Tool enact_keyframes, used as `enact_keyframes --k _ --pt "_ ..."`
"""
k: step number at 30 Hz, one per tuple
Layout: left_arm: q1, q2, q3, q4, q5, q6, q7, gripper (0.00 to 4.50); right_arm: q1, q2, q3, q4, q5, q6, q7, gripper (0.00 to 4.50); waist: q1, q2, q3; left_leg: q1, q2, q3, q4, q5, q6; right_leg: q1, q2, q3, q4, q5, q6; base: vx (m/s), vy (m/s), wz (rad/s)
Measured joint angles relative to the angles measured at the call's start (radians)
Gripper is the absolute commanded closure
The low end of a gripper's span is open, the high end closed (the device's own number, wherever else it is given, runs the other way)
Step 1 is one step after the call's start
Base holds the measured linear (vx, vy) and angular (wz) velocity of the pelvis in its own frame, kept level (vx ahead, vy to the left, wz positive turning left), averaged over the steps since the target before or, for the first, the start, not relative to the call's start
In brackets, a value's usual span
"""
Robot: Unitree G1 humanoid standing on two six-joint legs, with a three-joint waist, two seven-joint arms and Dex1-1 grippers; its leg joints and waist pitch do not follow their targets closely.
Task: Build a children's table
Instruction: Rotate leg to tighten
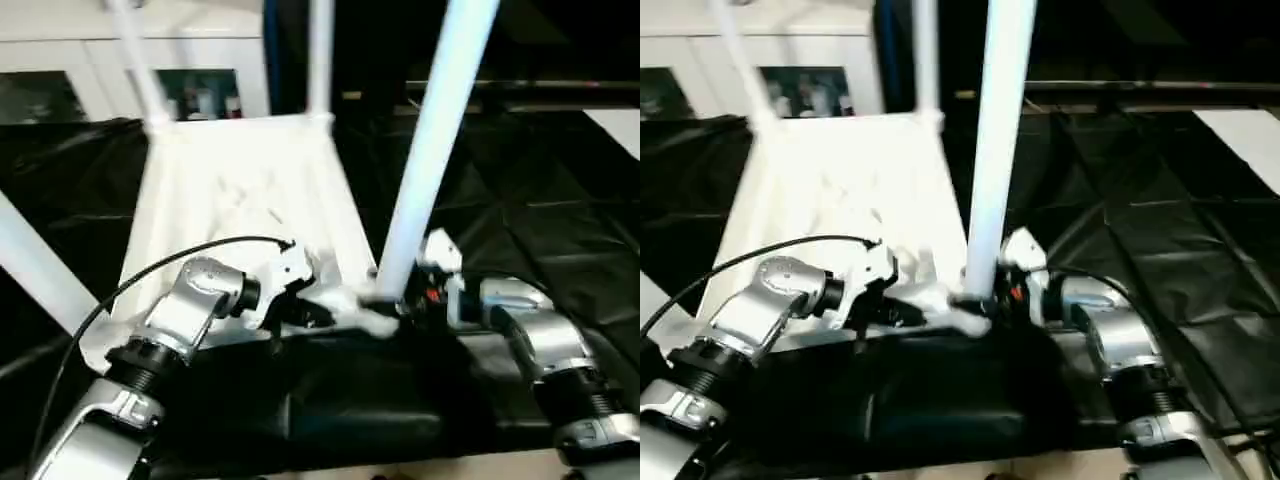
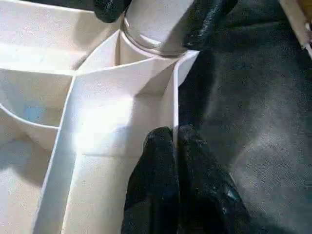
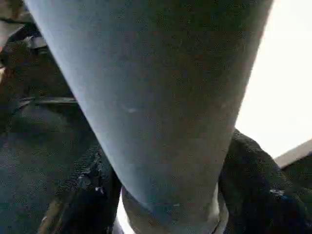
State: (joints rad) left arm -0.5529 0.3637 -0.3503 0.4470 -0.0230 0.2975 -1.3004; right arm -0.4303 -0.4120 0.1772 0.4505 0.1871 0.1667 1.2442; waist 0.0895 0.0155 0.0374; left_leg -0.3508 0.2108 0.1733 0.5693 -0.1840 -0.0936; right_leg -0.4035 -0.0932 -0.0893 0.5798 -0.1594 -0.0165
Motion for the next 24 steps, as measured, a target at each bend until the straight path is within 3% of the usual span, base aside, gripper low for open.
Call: enact_keyframes --k 2,3,7,13,17,19,21,24 --pt "-0.003 0.001 -0.001 0.004 0.000 -0.001 -0.003 4.50 0.000 -0.001 0.001 0.000 -0.001 0.000 0.006 1.75 0.000 0.000 0.000 0.000 0.000 0.000 0.000 0.000 0.000 0.000 0.000 0.000 0.000 0.000 0.000 0.000 0.000 0.00" --pt "-0.004 0.001 -0.001 0.008 0.000 -0.003 -0.004 4.50 0.000 -0.001 0.002 0.000 -0.001 0.000 0.006 2.01 0.000 0.000 0.000 0.000 0.000 0.000 0.000 0.000 0.000 0.000 0.000 0.000 0.000 0.000 0.000 0.000 0.000 0.00" --pt "-0.007 0.005 0.000 0.014 -0.001 -0.016 -0.004 4.50 -0.007 -0.001 0.005 0.000 -0.006 -0.007 0.008 2.26 -0.001 -0.004 0.001 0.000 0.000 -0.001 0.000 0.000 0.000 0.000 0.000 0.000 0.001 0.000 0.001 0.000 0.000 0.00" --pt "-0.007 0.008 0.003 0.014 -0.013 -0.016 -0.005 4.50 -0.002 -0.002 0.003 -0.018 -0.001 0.003 0.006 2.37 0.000 -0.005 0.001 0.000 0.000 -0.001 0.000 0.000 0.000 0.001 0.000 0.000 0.002 0.000 0.001 0.000 0.000 0.00" --pt "-0.007 -0.011 0.022 0.042 -0.004 -0.021 0.052 4.50 0.032 0.066 -0.039 -0.019 -0.001 -0.012 -0.110 2.40 -0.003 -0.002 0.000 0.000 0.000 -0.001 0.001 0.000 0.000 0.002 0.000 0.000 0.003 0.000 0.001 0.000 0.000 0.00" --pt "-0.025 -0.040 0.046 0.086 0.022 -0.035 0.152 4.50 0.026 0.147 -0.078 0.021 -0.020 -0.026 -0.283 2.42 -0.013 0.001 -0.001 0.002 0.000 -0.002 0.001 0.000 -0.001 0.005 0.000 0.000 0.003 -0.003 0.008 0.000 0.000 0.00" --pt "-0.050 -0.092 0.062 0.135 0.044 -0.034 0.266 4.50 0.003 0.213 -0.114 0.059 -0.043 -0.021 -0.473 2.46 -0.035 0.006 -0.003 0.002 -0.002 -0.004 0.001 0.000 -0.001 0.006 0.000 0.000 -0.002 -0.004 0.008 0.000 0.000 0.00" --pt "-0.056 -0.158 0.069 0.158 0.055 -0.027 0.370 4.50 -0.009 0.256 -0.145 0.079 -0.066 -0.015 -0.634 2.48 -0.058 0.008 -0.003 0.003 -0.003 -0.006 0.002 0.000 0.000 0.008 -0.001 -0.001 -0.005 -0.004 0.008 0.000 0.000 0.00"
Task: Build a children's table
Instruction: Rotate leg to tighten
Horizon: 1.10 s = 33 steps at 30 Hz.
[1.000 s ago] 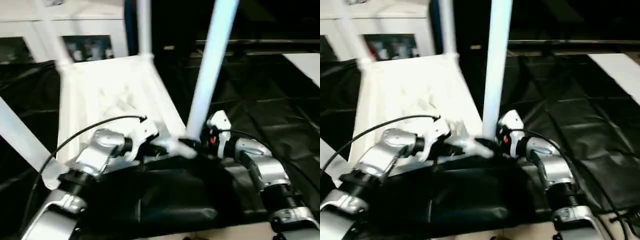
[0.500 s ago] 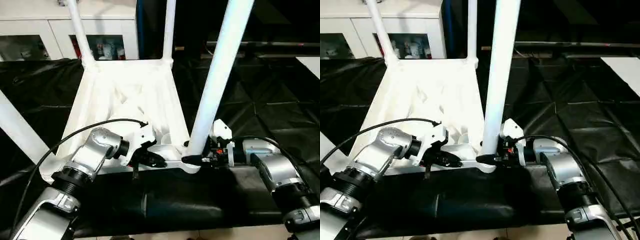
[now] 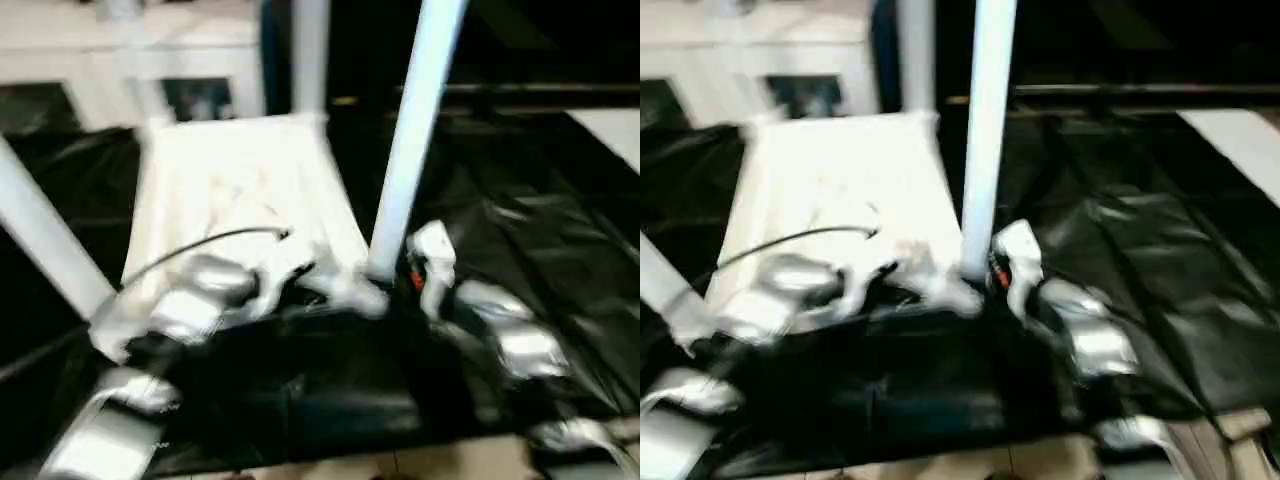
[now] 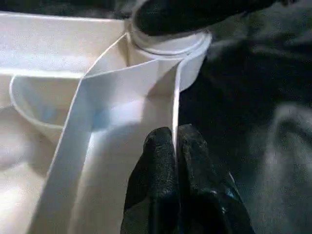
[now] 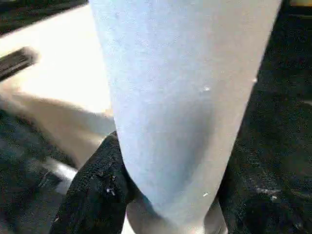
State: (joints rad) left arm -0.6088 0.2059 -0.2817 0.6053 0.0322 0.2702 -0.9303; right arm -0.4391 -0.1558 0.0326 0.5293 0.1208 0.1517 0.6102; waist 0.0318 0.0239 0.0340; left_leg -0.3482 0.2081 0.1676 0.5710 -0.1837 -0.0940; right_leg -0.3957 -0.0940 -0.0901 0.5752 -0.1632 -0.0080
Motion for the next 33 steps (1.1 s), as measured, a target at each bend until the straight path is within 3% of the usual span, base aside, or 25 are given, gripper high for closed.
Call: enact_keyframes --k 5,9,11,15,19,29,33 --pt "-0.014 -0.054 0.005 0.027 0.012 0.017 0.111 4.50 -0.031 0.060 -0.023 0.036 -0.036 0.012 -0.182 2.51 -0.015 0.007 -0.003 0.000 -0.001 -0.002 0.001 0.000 0.000 0.000 0.000 -0.005 -0.002 0.000 0.000 0.000 0.000 0.00" --pt "-0.020 -0.096 0.010 0.047 0.047 0.014 0.168 4.50 -0.066 0.108 -0.044 0.091 -0.066 -0.012 -0.293 2.51 -0.029 0.006 -0.005 0.000 -0.001 -0.008 0.001 0.000 0.000 0.001 0.001 -0.011 -0.010 0.000 0.000 0.000 0.000 0.00" --pt "-0.020 -0.092 0.008 0.045 0.049 0.005 0.157 4.50 -0.065 0.108 -0.044 0.096 -0.069 -0.027 -0.289 1.81 -0.030 0.005 -0.005 -0.002 -0.001 -0.014 -0.001 0.000 0.000 0.002 0.001 -0.015 -0.018 0.000 0.000 0.000 0.000 0.00" --pt "-0.018 -0.049 -0.002 0.036 0.037 -0.015 0.100 4.50 -0.065 0.097 -0.043 0.095 -0.037 -0.028 -0.194 1.62 -0.032 -0.003 -0.001 -0.003 -0.001 -0.017 0.000 0.000 0.001 0.001 0.001 -0.014 -0.021 0.000 0.000 0.000 0.000 0.00" --pt "-0.015 -0.011 -0.003 0.027 0.024 -0.025 0.038 4.50 -0.058 0.052 -0.023 0.079 -0.022 -0.024 -0.055 1.47 -0.030 -0.003 0.000 -0.005 -0.001 -0.016 -0.003 0.000 0.000 0.000 0.001 -0.013 -0.018 0.000 0.000 0.000 0.000 0.00" --pt "0.006 0.130 -0.050 -0.043 -0.018 -0.073 -0.260 4.50 0.001 -0.221 0.076 -0.050 0.050 0.000 0.482 1.47 0.029 -0.001 0.001 -0.005 0.003 0.000 -0.006 0.000 0.001 -0.008 0.001 -0.006 0.002 0.004 -0.005 0.015 -0.005 0.03" --pt "0.006 0.144 -0.069 -0.057 -0.018 -0.082 -0.328 4.50 0.001 -0.266 0.098 -0.056 0.069 0.025 0.577 1.47 0.048 0.002 0.001 -0.003 0.004 0.002 -0.004 0.001 0.006 -0.009 0.001 -0.004 0.002 0.002 -0.007 0.042 0.003 0.03"
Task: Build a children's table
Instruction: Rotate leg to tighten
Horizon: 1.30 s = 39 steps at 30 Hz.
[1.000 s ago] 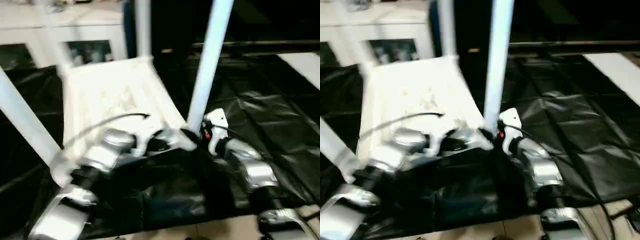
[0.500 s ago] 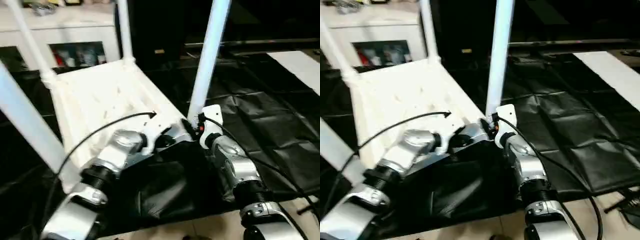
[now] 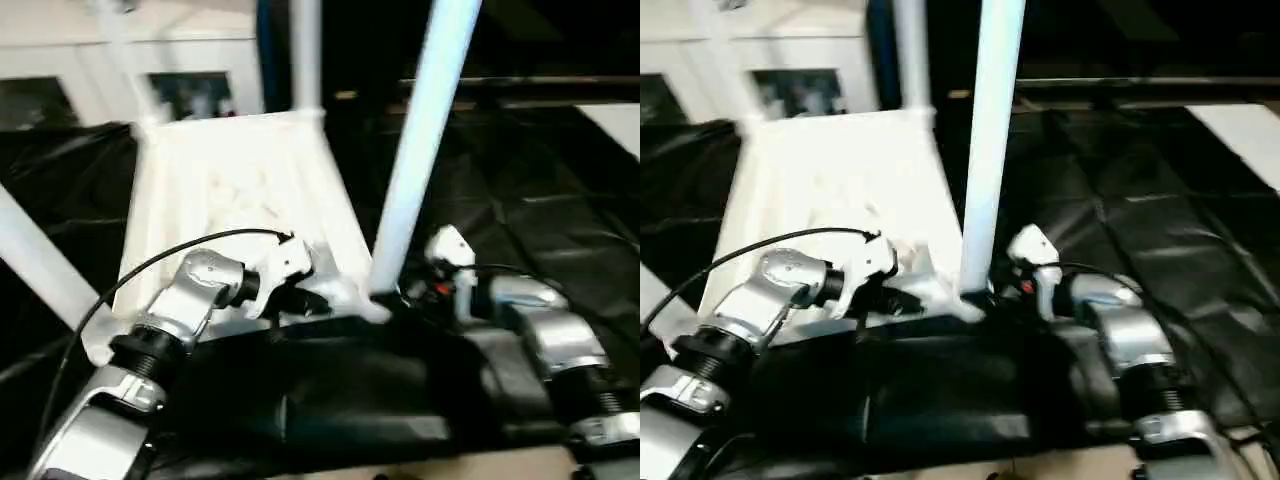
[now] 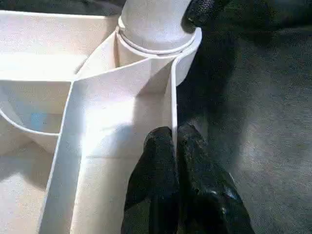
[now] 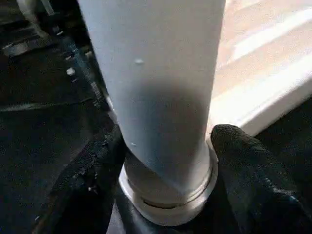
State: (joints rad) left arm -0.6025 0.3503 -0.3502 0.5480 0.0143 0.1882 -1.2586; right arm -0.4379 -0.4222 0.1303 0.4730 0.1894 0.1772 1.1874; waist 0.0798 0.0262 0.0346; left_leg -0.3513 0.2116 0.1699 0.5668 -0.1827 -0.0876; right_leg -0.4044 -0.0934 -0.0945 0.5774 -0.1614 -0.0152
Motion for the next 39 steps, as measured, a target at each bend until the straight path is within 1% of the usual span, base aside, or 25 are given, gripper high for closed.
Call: enact_keyframes --k 2,7,9,10,13,17,19,21,22,24,26,28,29,33,35,36,37,39 --pt "0.000 0.000 -0.005 -0.001 0.000 0.000 -0.022 4.50 -0.001 -0.013 0.013 0.000 0.000 0.010 0.023 1.47 0.007 0.000 0.000 0.000 0.000 0.001 0.001 -0.001 0.000 0.000 0.000 0.001 0.000 0.000 0.000 0.000 0.000 0.00" --pt "-0.002 0.002 -0.014 -0.001 0.000 -0.004 -0.026 4.50 -0.001 -0.014 0.024 0.000 0.000 0.025 0.040 1.47 0.009 0.000 0.000 0.001 0.000 0.001 0.002 -0.003 -0.005 0.001 0.000 0.001 0.002 0.000 0.000 0.000 0.000 0.00" --pt "-0.002 0.003 -0.015 -0.001 -0.001 0.000 -0.033 4.50 -0.001 -0.013 0.024 0.000 0.001 0.032 0.045 1.71 0.009 0.000 0.000 0.001 0.000 0.001 0.002 -0.003 -0.005 0.002 0.000 0.002 0.002 0.000 0.000 0.000 0.000 0.00" --pt "-0.002 0.003 -0.015 -0.002 -0.002 0.002 -0.036 4.50 -0.001 -0.011 0.024 0.000 0.002 0.034 0.048 1.71 0.009 0.000 0.000 0.001 0.000 0.001 0.002 -0.002 -0.006 0.002 0.000 0.002 0.002 0.000 0.000 0.000 0.000 0.00" --pt "-0.001 0.007 -0.013 -0.008 -0.005 0.012 -0.041 4.50 -0.001 -0.011 0.024 0.000 0.009 0.037 0.056 2.00 0.009 0.000 0.000 0.001 0.000 0.001 0.002 -0.002 -0.006 0.002 0.000 0.002 0.002 0.000 0.000 0.000 0.000 0.00" --pt "0.000 0.010 -0.004 -0.010 -0.017 0.029 -0.043 4.50 -0.001 -0.006 0.024 -0.001 0.011 0.039 0.054 2.15 0.008 0.000 0.000 0.001 0.000 0.001 0.002 -0.002 -0.006 0.002 0.000 0.002 0.002 0.000 0.000 0.000 0.000 0.00" --pt "0.000 -0.006 0.004 0.001 -0.018 0.029 -0.025 4.50 0.008 0.013 0.016 -0.004 0.011 0.033 0.027 2.17 0.008 0.001 0.000 0.001 0.001 0.001 0.002 -0.002 -0.006 0.002 0.000 0.002 0.002 0.000 0.000 0.000 0.000 0.00" --pt "-0.009 -0.036 0.030 0.038 -0.009 0.027 0.058 4.50 0.020 0.059 -0.023 0.004 0.002 0.027 -0.089 2.19 0.005 0.003 -0.001 0.001 0.000 0.001 0.003 -0.002 -0.006 0.005 0.000 0.002 0.002 0.001 0.000 0.000 0.000 0.00" --pt "-0.022 -0.049 0.034 0.058 0.001 0.027 0.094 4.50 0.019 0.078 -0.034 0.009 -0.006 0.026 -0.144 2.19 0.003 0.004 0.000 0.002 0.000 0.001 0.003 -0.002 -0.006 0.006 0.000 0.002 0.002 0.001 0.001 0.000 0.000 0.00" --pt "-0.042 -0.084 0.039 0.091 0.019 0.026 0.169 4.50 0.019 0.114 -0.059 0.020 -0.019 0.017 -0.255 2.24 -0.008 0.005 0.000 0.002 -0.001 0.000 0.003 -0.002 -0.007 0.006 0.000 0.003 0.001 0.000 0.005 0.000 0.000 0.00" --pt "-0.064 -0.133 0.048 0.134 0.031 0.029 0.267 4.50 0.013 0.164 -0.096 0.045 -0.032 0.011 -0.386 2.30 -0.022 0.004 0.000 0.003 -0.003 0.000 0.003 -0.002 -0.007 0.008 0.000 0.003 0.000 -0.001 0.006 0.000 0.000 0.00" --pt "-0.075 -0.169 0.056 0.156 0.041 0.038 0.345 4.50 0.004 0.213 -0.123 0.065 -0.039 0.008 -0.506 2.32 -0.032 0.004 0.000 0.003 -0.003 -0.001 0.003 -0.002 -0.006 0.008 0.000 0.003 -0.001 -0.001 0.007 0.000 0.000 0.00" --pt "-0.076 -0.192 0.066 0.162 0.051 0.050 0.398 4.50 -0.009 0.256 -0.139 0.088 -0.048 0.006 -0.598 2.33 -0.042 0.003 -0.001 0.004 -0.003 -0.001 0.003 -0.002 -0.006 0.008 0.000 0.002 -0.001 -0.001 0.007 0.000 0.000 0.00" --pt "-0.078 -0.225 0.071 0.168 0.076 0.066 0.481 4.50 -0.050 0.349 -0.162 0.145 -0.080 -0.011 -0.795 2.35 -0.064 -0.001 -0.002 0.004 -0.004 -0.007 0.004 -0.002 -0.006 0.007 0.000 -0.005 -0.006 -0.002 0.008 0.000 0.000 0.00" --pt "-0.077 -0.227 0.070 0.168 0.083 0.066 0.488 4.50 -0.060 0.364 -0.163 0.163 -0.090 -0.034 -0.816 2.35 -0.073 -0.002 -0.002 0.003 -0.004 -0.015 0.003 -0.002 -0.006 0.009 0.000 -0.012 -0.015 -0.002 0.008 0.000 0.000 0.00" --pt "-0.077 -0.227 0.070 0.167 0.085 0.063 0.488 4.50 -0.060 0.364 -0.163 0.165 -0.093 -0.041 -0.816 1.80 -0.075 -0.002 -0.002 0.002 -0.004 -0.018 0.003 -0.002 -0.006 0.009 0.000 -0.015 -0.020 -0.002 0.008 0.000 0.000 0.00" --pt "-0.077 -0.227 0.070 0.167 0.089 0.059 0.488 4.50 -0.060 0.364 -0.163 0.168 -0.097 -0.050 -0.815 1.80 -0.076 -0.003 -0.002 0.001 -0.004 -0.020 0.003 -0.002 -0.006 0.009 0.000 -0.015 -0.022 -0.002 0.008 0.000 0.000 0.00" --pt "-0.076 -0.224 0.070 0.167 0.091 0.053 0.487 4.50 -0.060 0.371 -0.163 0.170 -0.097 -0.059 -0.809 1.59 -0.078 -0.004 -0.001 0.001 -0.004 -0.020 0.003 -0.002 -0.006 0.009 -0.001 -0.014 -0.024 -0.002 0.007 0.000 0.000 0.00"
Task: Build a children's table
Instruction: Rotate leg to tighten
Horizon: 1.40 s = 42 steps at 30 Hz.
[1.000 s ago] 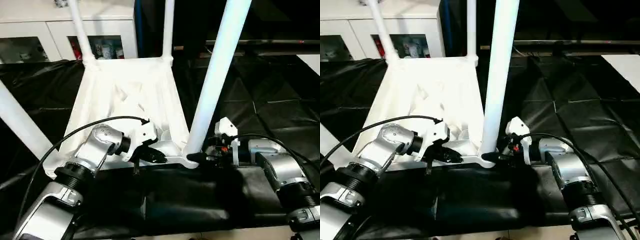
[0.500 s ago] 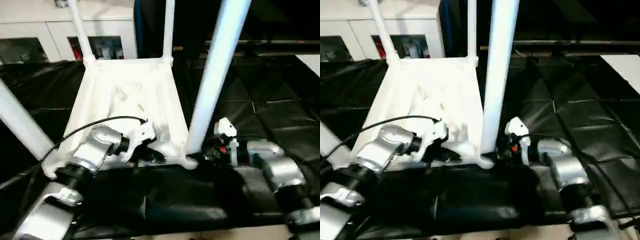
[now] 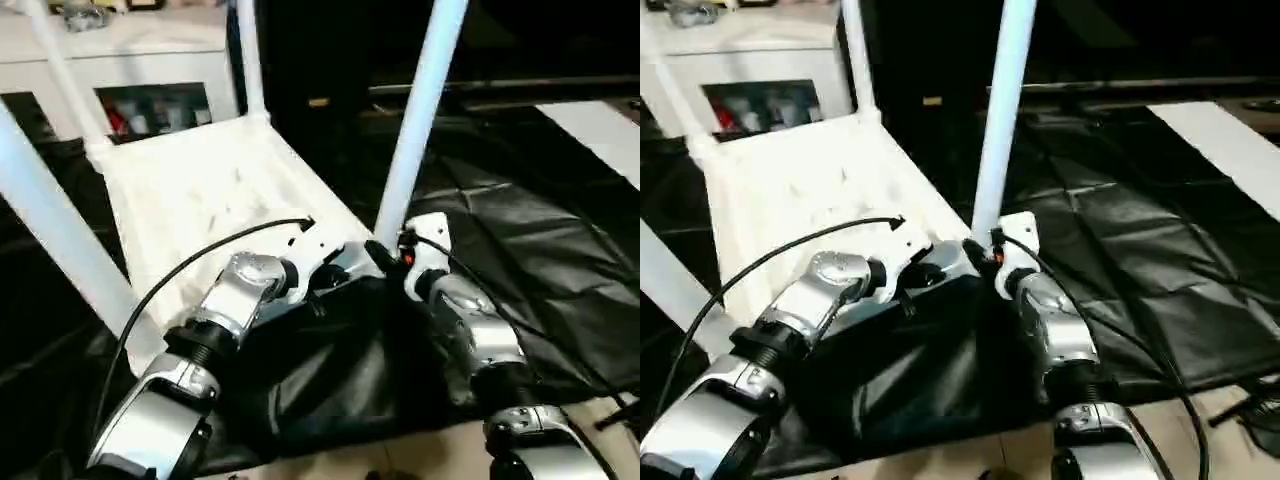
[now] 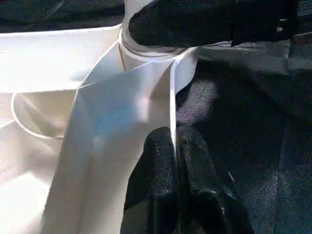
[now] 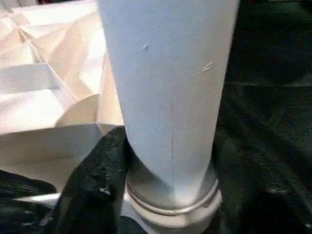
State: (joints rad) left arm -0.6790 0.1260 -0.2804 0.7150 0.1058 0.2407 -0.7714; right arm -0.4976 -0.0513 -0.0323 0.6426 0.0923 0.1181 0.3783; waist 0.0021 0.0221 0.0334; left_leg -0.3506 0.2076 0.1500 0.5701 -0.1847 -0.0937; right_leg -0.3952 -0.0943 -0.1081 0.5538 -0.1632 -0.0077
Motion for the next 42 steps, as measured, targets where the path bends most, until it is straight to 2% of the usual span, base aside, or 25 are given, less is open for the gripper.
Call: enact_keyframes --k 3,5,7,10,11,14,17,20,25,31,35,41,42 --pt "0.001 0.009 -0.003 -0.002 -0.001 -0.009 -0.017 4.50 0.006 -0.018 0.004 -0.008 0.002 -0.004 0.051 1.34 0.000 0.000 0.000 0.000 -0.001 0.002 0.000 0.000 0.000 0.000 0.000 0.005 0.000 0.000 0.000 0.000 0.000 0.00" --pt "0.002 0.017 -0.006 -0.004 -0.003 -0.021 -0.043 4.50 0.023 -0.057 0.017 -0.031 0.005 -0.011 0.137 1.34 0.003 0.001 0.000 0.000 -0.001 0.002 0.000 0.000 0.000 -0.001 0.000 0.006 0.001 0.000 -0.001 0.000 0.000 0.00" --pt "0.003 0.027 -0.010 -0.012 -0.011 -0.022 -0.078 4.50 0.042 -0.119 0.042 -0.061 0.018 -0.011 0.233 1.34 0.006 0.001 0.001 -0.001 -0.001 0.005 -0.002 0.000 0.000 -0.001 0.001 0.008 0.003 0.004 -0.002 0.000 0.000 0.00" --pt "0.003 0.042 -0.017 -0.022 -0.017 -0.023 -0.131 4.50 0.072 -0.223 0.066 -0.113 0.023 -0.011 0.371 1.34 0.022 0.002 0.001 0.000 0.000 0.011 -0.002 0.000 0.000 -0.001 0.001 0.011 0.008 0.013 -0.001 0.019 -0.007 0.03" --pt "0.003 0.047 -0.022 -0.026 -0.023 -0.028 -0.148 4.50 0.082 -0.270 0.074 -0.134 0.029 -0.009 0.432 1.34 0.032 0.003 0.000 0.000 0.001 0.013 -0.004 0.000 0.000 -0.003 0.001 0.011 0.009 0.014 -0.002 0.056 -0.021 0.10" --pt "0.000 0.057 -0.032 -0.032 -0.025 -0.046 -0.186 4.50 0.124 -0.400 0.090 -0.203 0.057 0.023 0.607 1.34 0.050 0.005 0.000 0.000 0.003 0.019 -0.007 0.000 0.001 -0.003 0.001 0.012 0.011 0.013 -0.002 0.055 -0.016 0.09" --pt "-0.002 0.077 -0.032 -0.032 -0.028 -0.064 -0.223 4.50 0.167 -0.487 0.108 -0.239 0.078 0.060 0.749 1.34 0.055 0.006 0.001 -0.007 0.007 0.020 -0.005 0.004 0.006 -0.005 0.003 0.012 0.012 0.010 -0.003 0.000 0.000 0.00" --pt "0.001 0.099 -0.033 -0.036 -0.036 -0.067 -0.265 4.50 0.172 -0.533 0.094 -0.246 0.100 0.077 0.789 1.34 0.053 0.004 0.002 -0.008 0.007 0.022 -0.003 0.004 0.006 -0.007 0.003 0.014 0.012 0.010 -0.003 0.000 0.000 0.00" --pt "0.036 0.136 -0.046 -0.095 -0.059 -0.059 -0.356 4.50 0.161 -0.538 0.086 -0.285 0.116 0.085 0.807 1.34 0.061 0.003 0.002 -0.007 0.008 0.022 -0.001 0.003 0.006 -0.008 0.002 0.014 0.017 0.009 -0.002 0.000 0.000 0.00" --pt "0.047 0.147 -0.068 -0.121 -0.065 -0.058 -0.407 4.50 0.140 -0.519 0.089 -0.286 0.130 0.088 0.809 1.34 0.084 0.000 0.004 -0.005 0.008 0.025 0.003 0.001 0.001 -0.008 0.000 0.017 0.022 0.007 -0.001 0.000 0.000 0.00" --pt "0.054 0.160 -0.079 -0.144 -0.064 -0.052 -0.420 4.50 0.130 -0.483 0.121 -0.286 0.133 0.090 0.823 1.34 0.086 0.000 0.004 -0.005 0.008 0.025 0.003 0.001 0.001 -0.008 0.000 0.017 0.023 0.007 -0.001 0.000 0.000 0.00" --pt "0.054 0.164 -0.084 -0.149 -0.061 -0.051 -0.422 4.50 0.068 -0.435 0.143 -0.251 0.128 0.087 0.804 1.34 0.086 0.000 0.004 -0.005 0.008 0.025 0.003 0.001 0.001 -0.008 0.000 0.017 0.023 0.007 -0.001 0.000 0.000 0.00" --pt "0.054 0.164 -0.085 -0.149 -0.061 -0.051 -0.422 4.50 0.065 -0.432 0.148 -0.242 0.127 0.087 0.801 1.48 0.087 0.000 0.004 -0.005 0.008 0.025 0.003 0.001 0.001 -0.008 0.000 0.017 0.023 0.007 0.000 0.000 0.000 0.00"
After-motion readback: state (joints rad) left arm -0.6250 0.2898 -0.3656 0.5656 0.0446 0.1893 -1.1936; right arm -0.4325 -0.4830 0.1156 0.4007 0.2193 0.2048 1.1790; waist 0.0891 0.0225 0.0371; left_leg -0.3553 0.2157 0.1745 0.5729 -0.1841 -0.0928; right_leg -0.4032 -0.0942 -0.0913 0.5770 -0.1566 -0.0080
